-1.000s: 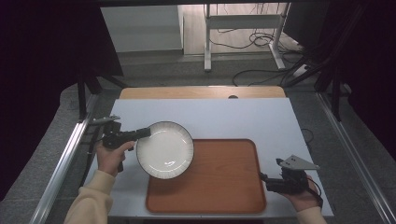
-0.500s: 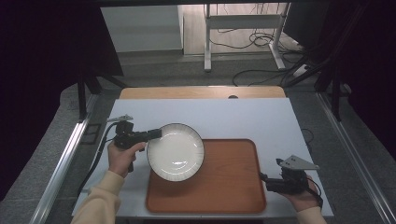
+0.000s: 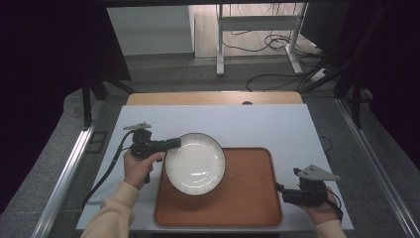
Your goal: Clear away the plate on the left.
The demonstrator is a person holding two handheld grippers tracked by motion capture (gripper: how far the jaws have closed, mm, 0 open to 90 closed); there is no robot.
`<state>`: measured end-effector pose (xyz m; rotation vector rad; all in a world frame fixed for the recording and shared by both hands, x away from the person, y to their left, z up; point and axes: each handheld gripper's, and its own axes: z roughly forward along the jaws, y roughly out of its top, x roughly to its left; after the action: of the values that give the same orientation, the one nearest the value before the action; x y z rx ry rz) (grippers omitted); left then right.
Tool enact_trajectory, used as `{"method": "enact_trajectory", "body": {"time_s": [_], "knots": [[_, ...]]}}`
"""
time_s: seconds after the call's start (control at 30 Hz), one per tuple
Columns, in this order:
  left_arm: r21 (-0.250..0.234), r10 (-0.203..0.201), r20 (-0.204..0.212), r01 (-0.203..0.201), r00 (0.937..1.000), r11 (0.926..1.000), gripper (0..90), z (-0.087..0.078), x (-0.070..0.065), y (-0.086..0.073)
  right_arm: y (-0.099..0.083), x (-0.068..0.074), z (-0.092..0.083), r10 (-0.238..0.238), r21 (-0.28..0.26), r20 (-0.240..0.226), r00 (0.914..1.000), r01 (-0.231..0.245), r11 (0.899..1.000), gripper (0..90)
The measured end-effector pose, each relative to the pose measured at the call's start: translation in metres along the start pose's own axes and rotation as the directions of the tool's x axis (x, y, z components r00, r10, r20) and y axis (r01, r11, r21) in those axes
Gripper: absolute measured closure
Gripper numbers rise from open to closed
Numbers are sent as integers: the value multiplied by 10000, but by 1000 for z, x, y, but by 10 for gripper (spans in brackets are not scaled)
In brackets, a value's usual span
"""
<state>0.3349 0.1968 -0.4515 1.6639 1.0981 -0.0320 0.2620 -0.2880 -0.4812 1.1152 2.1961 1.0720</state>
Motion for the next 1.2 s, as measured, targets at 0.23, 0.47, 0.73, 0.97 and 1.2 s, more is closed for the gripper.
{"method": "enact_trajectory", "body": {"time_s": [0.23,0.47,0.73,0.97,1.2], "knots": [[230,41,222,-46,9997,9997,803,15,-9,-2,0,-1,-1,99,-27,106,9999,-99,9999,168],[561,121,443,-145,9989,9983,802,31,-18,-5,-1,-2,-1,107,-20,98,9999,-107,9999,169],[764,36,766,-94,9971,9970,802,44,-28,-9,-1,-2,-1,131,-40,105,9999,-130,9999,169],[1043,55,692,-127,9976,9945,798,53,-26,-16,-1,-2,0,124,-4,104,9999,-124,9999,169],[1590,49,583,-141,9983,9872,798,71,-21,-27,-2,-2,-1,110,27,93,9999,-110,9999,169]]}}
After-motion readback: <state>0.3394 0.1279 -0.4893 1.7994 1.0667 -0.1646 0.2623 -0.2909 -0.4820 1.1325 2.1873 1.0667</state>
